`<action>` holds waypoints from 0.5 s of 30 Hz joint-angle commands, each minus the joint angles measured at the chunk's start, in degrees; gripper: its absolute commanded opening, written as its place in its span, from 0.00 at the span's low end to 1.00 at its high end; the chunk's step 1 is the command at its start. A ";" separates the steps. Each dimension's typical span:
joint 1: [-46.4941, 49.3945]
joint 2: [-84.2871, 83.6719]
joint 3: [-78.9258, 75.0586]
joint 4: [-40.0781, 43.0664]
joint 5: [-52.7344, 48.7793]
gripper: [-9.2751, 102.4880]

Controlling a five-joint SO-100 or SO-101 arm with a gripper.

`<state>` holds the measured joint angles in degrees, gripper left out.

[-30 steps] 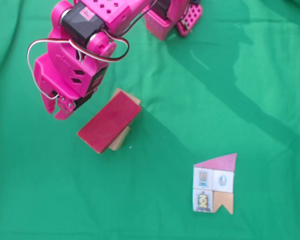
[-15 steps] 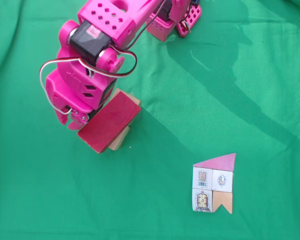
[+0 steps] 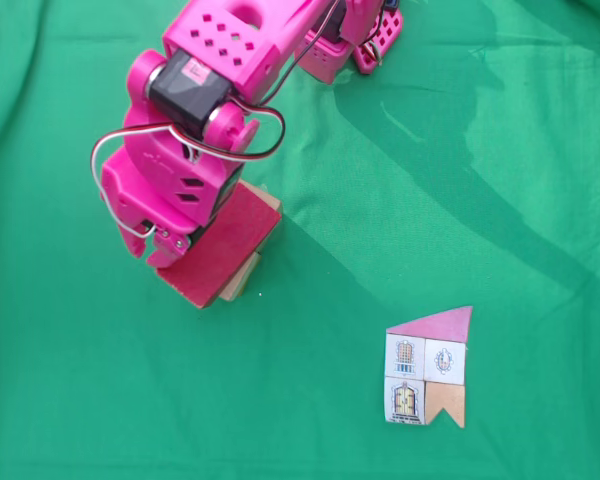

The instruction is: Grasp some building blocks and build the house on the picture.

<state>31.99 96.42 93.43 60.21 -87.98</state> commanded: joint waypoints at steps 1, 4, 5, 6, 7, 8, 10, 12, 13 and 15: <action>-0.70 0.35 -1.67 -0.79 -0.35 0.09; -0.97 0.35 -1.67 -0.79 -0.35 0.09; -0.97 0.35 -1.67 -0.79 -0.35 0.09; -0.97 0.35 -1.67 -0.79 -0.35 0.09; -1.05 0.35 -1.67 -0.79 -0.35 0.09; -1.05 0.35 -1.67 -0.79 -0.35 0.09; -0.97 0.35 -1.67 -0.79 -0.35 0.09; -0.97 0.35 -1.67 -0.79 -0.35 0.09; -0.97 0.35 -1.67 -0.79 -0.35 0.09; -0.97 0.35 -1.67 -0.79 -0.35 0.09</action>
<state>31.20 96.42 93.43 60.21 -88.15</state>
